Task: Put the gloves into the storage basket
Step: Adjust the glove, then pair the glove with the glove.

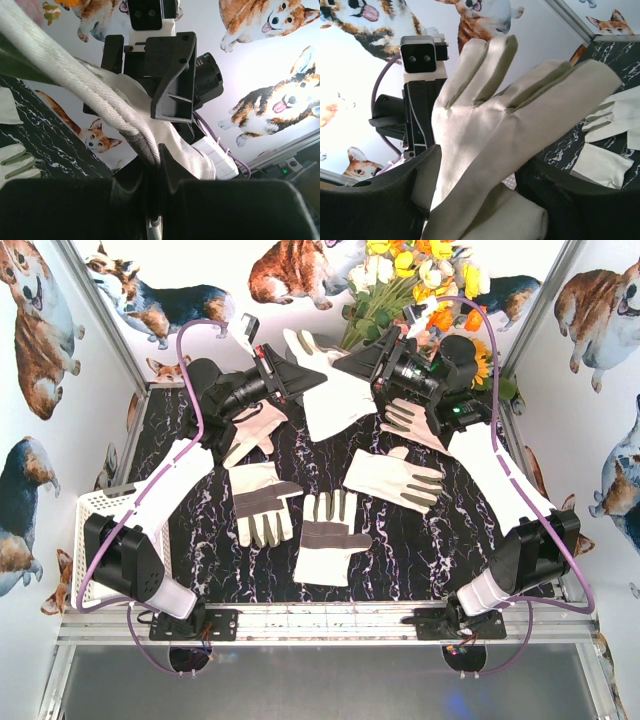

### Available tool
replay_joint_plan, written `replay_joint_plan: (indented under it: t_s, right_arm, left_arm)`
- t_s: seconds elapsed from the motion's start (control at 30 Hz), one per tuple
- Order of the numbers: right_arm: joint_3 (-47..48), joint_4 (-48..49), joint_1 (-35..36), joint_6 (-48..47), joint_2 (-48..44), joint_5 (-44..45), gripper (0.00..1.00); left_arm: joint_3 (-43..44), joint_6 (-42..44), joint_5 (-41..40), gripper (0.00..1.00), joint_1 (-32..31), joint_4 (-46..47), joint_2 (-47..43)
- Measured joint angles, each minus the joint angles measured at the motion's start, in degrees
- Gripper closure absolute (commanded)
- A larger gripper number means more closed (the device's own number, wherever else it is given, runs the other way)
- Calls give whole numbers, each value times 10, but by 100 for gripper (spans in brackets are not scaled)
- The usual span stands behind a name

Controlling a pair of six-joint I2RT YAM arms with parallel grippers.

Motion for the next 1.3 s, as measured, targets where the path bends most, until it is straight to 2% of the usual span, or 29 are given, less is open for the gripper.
replay_joint_plan:
  t_s: [0.07, 0.23, 0.5, 0.7, 0.83, 0.97, 1.1, 1.23, 1.3]
  right_arm:
    - [0, -11, 0, -7, 0, 6, 48]
    - [0, -44, -1, -32, -4, 14, 70]
    - [-15, -167, 0, -129, -54, 44, 99]
    - [-37, -282, 21, -220, -94, 95, 100]
    - [-61, -357, 75, -285, -120, 200, 100]
    - [-144, -387, 147, -309, -163, 313, 100]
    - [-273, -381, 205, -297, -214, 403, 100]
    - [-394, -356, 237, -274, -265, 433, 100]
    - [-407, -353, 239, -273, -272, 436, 100]
  left_arm:
    - [0, 1, 1, 100, 0, -1, 0]
    - [0, 21, -7, 100, 0, -28, 0]
    - [0, 116, -56, 100, -12, -184, -9]
    - [0, 177, -101, 100, -46, -292, -22]
    - [-3, 217, -159, 100, -72, -379, -29]
    - [-37, 248, -216, 100, -111, -439, -34]
    - [-115, 271, -255, 100, -159, -450, -35]
    - [-212, 282, -270, 100, -208, -402, -33]
    - [-227, 283, -274, 100, -215, -379, -33]
